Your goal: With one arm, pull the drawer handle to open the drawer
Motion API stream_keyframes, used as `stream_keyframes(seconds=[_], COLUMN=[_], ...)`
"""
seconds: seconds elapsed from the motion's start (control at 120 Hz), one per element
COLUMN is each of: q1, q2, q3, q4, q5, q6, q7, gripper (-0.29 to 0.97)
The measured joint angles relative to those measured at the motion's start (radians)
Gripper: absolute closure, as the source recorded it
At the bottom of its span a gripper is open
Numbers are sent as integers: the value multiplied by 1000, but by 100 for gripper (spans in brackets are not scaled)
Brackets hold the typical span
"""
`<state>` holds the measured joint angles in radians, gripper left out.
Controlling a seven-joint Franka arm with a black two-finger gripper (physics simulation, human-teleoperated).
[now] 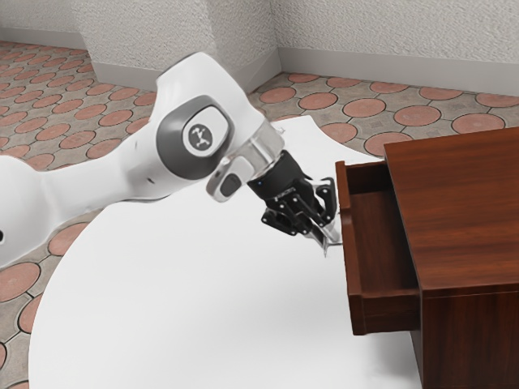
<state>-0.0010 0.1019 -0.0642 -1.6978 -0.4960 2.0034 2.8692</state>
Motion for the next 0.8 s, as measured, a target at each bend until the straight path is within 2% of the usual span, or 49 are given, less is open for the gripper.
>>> stream_keyframes(seconds=[0.233, 0.375, 0.483, 0.6, 0.8], q1=[35, 13, -24, -112, -205], q2=[-92, -140, -167, -188, -205], q3=[0, 32, 81, 175, 303], q4=[-119, -170, -201, -220, -246], q5=[0, 2, 1, 1, 0], q6=[39, 66, 81, 91, 103], q7=[13, 19, 23, 28, 28], gripper=[66, 66, 66, 67, 66])
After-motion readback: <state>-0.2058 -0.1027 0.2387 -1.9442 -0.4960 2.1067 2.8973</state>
